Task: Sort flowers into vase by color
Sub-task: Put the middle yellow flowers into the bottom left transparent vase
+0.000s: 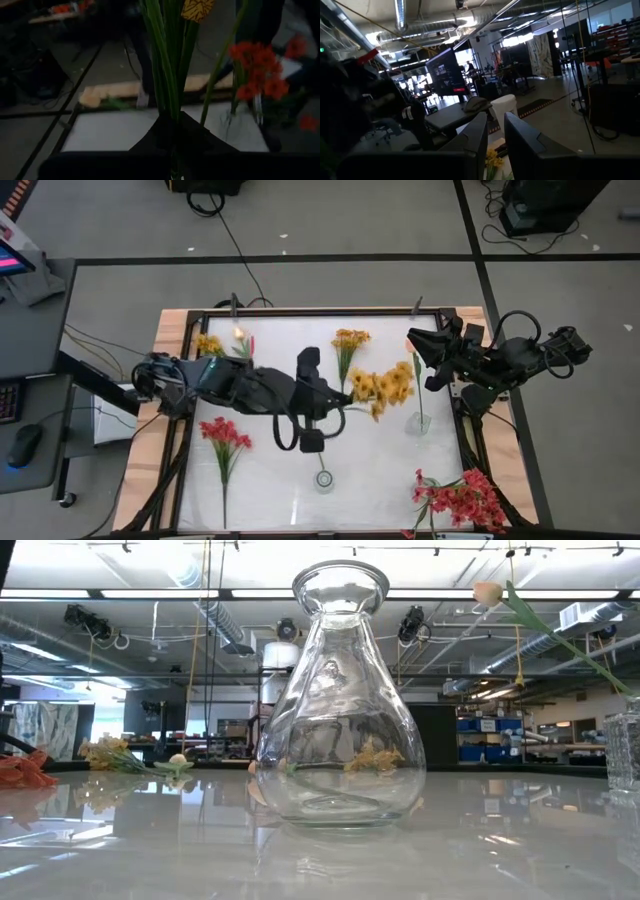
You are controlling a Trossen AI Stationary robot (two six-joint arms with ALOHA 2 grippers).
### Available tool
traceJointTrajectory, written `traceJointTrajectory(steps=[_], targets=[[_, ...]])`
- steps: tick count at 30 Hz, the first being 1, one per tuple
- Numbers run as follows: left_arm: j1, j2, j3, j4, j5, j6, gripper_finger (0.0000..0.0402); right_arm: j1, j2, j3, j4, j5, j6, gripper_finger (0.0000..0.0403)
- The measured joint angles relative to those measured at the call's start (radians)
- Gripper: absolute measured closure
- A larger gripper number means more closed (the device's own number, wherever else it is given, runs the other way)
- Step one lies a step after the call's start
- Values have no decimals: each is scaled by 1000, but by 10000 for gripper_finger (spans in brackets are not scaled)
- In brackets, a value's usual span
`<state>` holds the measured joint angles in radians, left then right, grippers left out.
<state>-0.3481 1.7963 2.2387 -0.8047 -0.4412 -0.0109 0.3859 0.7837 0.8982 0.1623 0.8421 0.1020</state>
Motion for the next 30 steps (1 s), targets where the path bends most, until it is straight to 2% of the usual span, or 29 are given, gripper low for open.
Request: traceJointTrajectory(steps=[3,8,16,24,30], targets=[[-1,-96,-151,52,-2,0,385,0,0,0,1,0,0,328],[0,-301,-460,234,-11,-44,386,0,0,0,1,0,0,328],[0,-442,-830,657,16,-27,386,0,0,0,1,0,0,328],[14,-472,-1031,789,36,-102,386,0,0,0,1,0,0,328],[10,-470,-1135,940,132,-37,386,0,0,0,1,0,0,328]])
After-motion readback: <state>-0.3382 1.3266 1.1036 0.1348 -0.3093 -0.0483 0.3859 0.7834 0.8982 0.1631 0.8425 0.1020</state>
